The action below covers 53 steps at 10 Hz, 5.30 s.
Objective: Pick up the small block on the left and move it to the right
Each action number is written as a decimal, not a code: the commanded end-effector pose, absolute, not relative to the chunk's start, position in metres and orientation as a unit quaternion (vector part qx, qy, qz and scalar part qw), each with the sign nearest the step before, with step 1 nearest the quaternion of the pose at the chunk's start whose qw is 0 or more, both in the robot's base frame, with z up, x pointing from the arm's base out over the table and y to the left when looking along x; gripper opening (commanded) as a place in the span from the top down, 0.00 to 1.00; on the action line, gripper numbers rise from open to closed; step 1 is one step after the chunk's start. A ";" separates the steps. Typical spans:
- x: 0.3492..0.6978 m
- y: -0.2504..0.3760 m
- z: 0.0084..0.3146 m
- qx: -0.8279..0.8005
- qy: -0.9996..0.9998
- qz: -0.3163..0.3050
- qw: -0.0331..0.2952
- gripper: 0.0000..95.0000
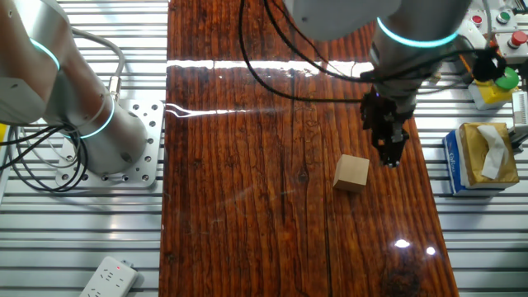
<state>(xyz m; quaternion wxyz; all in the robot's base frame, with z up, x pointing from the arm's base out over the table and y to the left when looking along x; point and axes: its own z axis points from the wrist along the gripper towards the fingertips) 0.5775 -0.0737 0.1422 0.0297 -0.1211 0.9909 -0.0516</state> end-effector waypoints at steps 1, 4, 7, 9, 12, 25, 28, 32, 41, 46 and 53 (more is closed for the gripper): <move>0.581 -0.080 0.137 -0.128 0.990 -0.038 0.032 0.20; 0.585 -0.081 0.129 -0.129 0.991 -0.025 0.037 0.20; 0.584 -0.081 0.125 -0.126 0.991 0.008 0.037 0.20; 0.584 -0.081 0.125 -0.112 0.993 0.009 0.034 0.20; 0.582 -0.082 0.124 -0.086 0.995 0.001 0.040 0.20; 0.566 -0.096 0.110 0.012 0.998 0.011 0.057 0.20; 0.565 -0.096 0.109 0.039 0.997 0.027 0.056 0.20; 0.566 -0.096 0.105 0.036 0.997 0.039 0.054 0.20; 0.570 -0.082 0.096 0.018 0.999 0.003 0.033 0.20; 0.570 -0.081 0.086 -0.012 0.999 0.001 0.044 0.20; 0.571 -0.081 0.086 -0.030 0.998 0.002 0.055 0.20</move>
